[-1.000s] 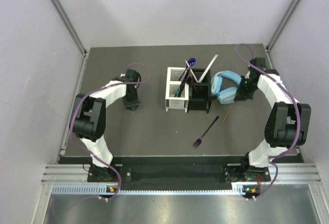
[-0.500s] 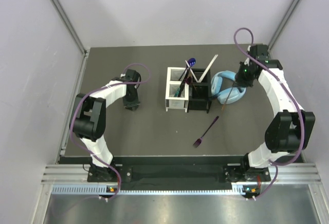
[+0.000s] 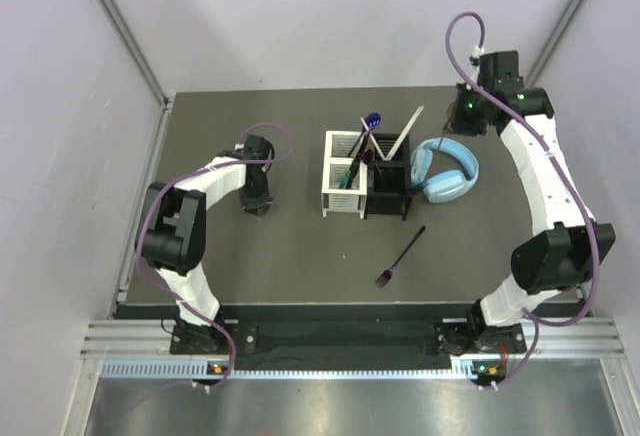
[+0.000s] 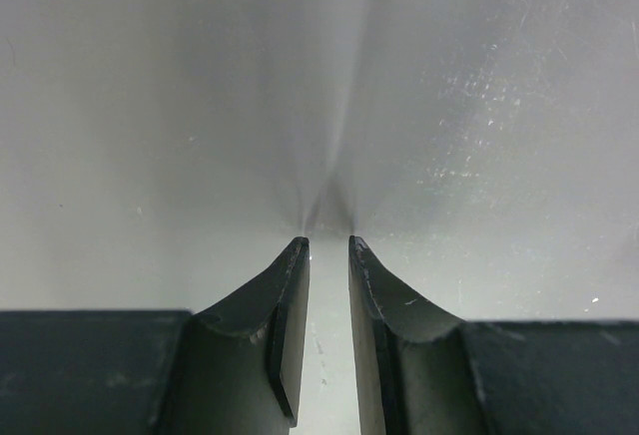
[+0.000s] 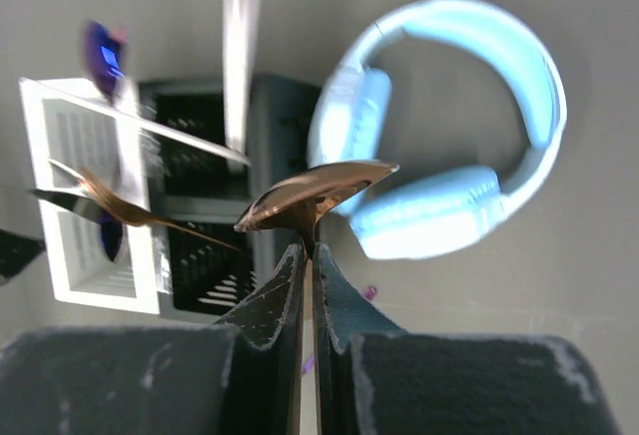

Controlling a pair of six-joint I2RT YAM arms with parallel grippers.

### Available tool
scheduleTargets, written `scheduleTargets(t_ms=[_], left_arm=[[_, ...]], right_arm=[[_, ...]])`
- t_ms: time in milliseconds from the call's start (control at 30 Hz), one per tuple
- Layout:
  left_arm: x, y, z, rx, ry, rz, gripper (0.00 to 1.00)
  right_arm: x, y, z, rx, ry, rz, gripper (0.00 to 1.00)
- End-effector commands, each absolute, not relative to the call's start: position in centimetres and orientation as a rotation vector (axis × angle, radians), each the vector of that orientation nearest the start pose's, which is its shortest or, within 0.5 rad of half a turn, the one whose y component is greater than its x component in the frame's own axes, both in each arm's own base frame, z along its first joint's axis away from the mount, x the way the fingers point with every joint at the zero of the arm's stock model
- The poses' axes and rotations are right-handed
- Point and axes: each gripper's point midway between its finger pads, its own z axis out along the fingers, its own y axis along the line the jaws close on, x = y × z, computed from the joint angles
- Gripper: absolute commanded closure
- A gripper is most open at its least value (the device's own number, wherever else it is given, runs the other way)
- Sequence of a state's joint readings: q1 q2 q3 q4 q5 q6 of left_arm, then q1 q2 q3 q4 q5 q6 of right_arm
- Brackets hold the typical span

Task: Sort the eating utensils into containers
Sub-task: Place the spoon in the container.

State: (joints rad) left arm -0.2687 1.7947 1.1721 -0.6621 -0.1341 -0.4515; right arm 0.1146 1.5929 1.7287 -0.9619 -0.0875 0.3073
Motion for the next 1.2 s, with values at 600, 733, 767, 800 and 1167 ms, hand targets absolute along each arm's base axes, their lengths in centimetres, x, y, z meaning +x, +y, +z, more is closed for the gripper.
scheduleTargets(t_ms=[600,733,767,800,1167], left_arm=[[34.4,-8.8,2.9,-0.304,2.797,0.02,0.73],[34.5,-8.7,3.1,-0.303,2.793,0.03,0.73],[34.5,-8.7,3.1,-0.301,2.793,0.032,0.73],[34.5,-8.7,3.2,-0.301,2.788,0.032,0.73],[34.6,-8.5,3.1,-0.299,2.787,0.048,0.73]], right_arm=[[46.4,16.0,33.8,-0.053,2.152,0.385,1.0],[47.4,17.6,34.1,-0.071,2.115,0.415,1.0],[47.7,18.0,34.2,-0.072,2.101,0.423,1.0],[47.9,18.2,34.7,-0.076,2.086,0.429,1.0],[49.3,20.6,36.3,-0.116,2.011,0.478,1.0]])
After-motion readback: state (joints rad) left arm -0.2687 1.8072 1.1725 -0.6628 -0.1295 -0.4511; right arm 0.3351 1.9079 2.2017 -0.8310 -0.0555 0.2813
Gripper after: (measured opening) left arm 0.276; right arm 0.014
